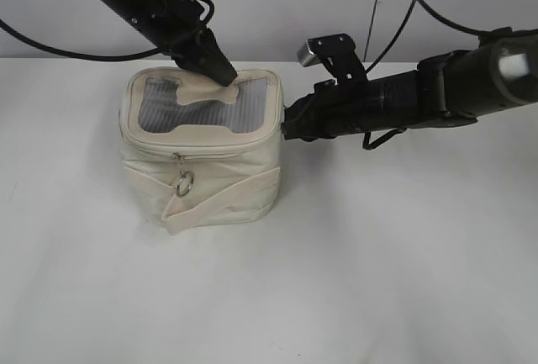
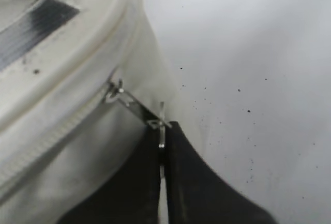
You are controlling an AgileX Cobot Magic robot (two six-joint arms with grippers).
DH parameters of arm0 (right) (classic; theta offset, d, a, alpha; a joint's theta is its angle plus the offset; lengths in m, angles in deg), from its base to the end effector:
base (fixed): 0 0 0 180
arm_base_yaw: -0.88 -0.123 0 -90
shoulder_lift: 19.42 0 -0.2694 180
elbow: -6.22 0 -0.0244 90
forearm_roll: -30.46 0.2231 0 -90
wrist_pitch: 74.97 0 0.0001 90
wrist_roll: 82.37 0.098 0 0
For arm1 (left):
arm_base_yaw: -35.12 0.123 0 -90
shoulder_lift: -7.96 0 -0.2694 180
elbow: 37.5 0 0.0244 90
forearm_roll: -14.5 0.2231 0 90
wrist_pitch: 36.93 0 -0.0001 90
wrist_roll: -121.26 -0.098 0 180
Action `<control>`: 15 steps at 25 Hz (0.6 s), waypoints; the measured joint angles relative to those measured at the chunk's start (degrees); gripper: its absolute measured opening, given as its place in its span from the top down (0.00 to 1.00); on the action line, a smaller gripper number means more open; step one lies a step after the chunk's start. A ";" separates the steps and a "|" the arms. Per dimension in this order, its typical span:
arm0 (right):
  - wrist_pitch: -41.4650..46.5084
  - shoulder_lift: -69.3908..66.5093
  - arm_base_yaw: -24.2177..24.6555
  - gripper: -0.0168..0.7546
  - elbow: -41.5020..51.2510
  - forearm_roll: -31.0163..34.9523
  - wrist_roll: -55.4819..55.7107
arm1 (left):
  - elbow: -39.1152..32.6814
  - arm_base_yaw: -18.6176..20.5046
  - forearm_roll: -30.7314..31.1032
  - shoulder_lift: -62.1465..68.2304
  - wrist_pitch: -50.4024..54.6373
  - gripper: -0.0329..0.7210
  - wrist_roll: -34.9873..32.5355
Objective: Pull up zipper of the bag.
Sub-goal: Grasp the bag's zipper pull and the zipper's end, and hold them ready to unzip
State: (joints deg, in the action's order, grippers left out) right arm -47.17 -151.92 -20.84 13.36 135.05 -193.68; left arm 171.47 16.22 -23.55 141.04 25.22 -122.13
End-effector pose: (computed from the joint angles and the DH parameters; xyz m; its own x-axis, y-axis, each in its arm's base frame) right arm 0.3645 0.1929 0.1089 -0.5653 -0.3075 -0.7654 -0.6924 0.6812 0.2378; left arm 0.3933 -0.1911 0.2117 -0.3422 0.7250 -0.5977 0.9352 0.3247 -0.1415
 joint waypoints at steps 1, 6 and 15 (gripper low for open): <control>0.00 0.06 0.00 0.96 0.31 0.05 0.00 | 0.00 0.00 0.00 0.00 0.00 0.90 0.00; 0.34 3.42 0.00 0.97 5.41 0.23 0.00 | 0.00 0.00 0.00 0.00 0.00 0.90 0.00; 0.46 13.26 0.00 0.97 17.78 1.51 -0.05 | 0.00 -0.05 0.00 0.00 0.00 0.90 2.36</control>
State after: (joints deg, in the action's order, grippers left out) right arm -46.70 -138.66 -20.84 31.14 136.56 -193.73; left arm 171.47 16.17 -23.55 141.04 25.22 -119.77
